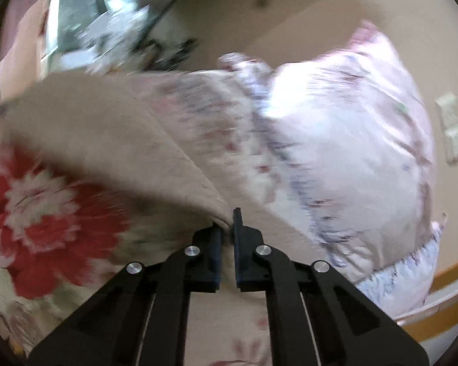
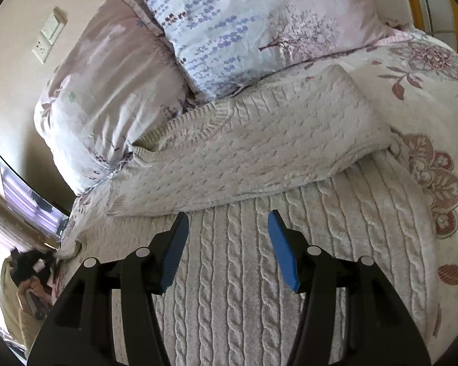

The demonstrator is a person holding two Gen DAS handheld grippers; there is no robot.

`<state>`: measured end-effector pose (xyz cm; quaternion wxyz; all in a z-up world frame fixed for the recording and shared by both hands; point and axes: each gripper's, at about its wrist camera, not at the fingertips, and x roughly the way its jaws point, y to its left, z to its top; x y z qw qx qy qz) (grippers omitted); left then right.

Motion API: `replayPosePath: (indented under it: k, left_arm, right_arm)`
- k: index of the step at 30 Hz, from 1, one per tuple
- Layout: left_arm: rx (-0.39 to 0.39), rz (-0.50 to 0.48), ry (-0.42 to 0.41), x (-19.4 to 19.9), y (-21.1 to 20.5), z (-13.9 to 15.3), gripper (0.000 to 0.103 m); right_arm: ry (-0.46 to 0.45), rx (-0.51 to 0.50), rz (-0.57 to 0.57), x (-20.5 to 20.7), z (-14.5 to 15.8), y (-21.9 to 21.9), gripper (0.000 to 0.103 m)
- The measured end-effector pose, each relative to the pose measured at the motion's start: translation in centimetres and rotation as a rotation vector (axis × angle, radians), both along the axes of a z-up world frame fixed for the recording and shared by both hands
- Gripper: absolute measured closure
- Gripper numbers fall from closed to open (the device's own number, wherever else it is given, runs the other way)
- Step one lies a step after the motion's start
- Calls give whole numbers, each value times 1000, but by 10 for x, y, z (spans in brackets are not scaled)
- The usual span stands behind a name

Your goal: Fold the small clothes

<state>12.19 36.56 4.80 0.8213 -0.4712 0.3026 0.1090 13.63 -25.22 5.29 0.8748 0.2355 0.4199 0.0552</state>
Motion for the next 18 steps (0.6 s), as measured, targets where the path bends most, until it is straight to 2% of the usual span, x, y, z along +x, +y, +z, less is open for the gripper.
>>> replayPosePath:
  k: [5,8,12,16,18]
  left_arm:
    - [86,-161,-114,39,-62,51,97]
    - [98,-320,-164,72,-126,66,97]
    - [76,-533,-176,104,-213,56,97]
    - [22,-682,-146,119,-276,28,97]
    - [19,-708,-129,119,-290,18,97]
  right_arm:
    - [-33,-11,9,-5,10,0,46]
    - [-41,-17,10,-8,12,-3,46]
    - [-40,-21,-2,-11,11,-9,46]
    - [-33,-35,-12,-13,10,-14,46]
    - [-27,-41,-12,-13,9,-15,46]
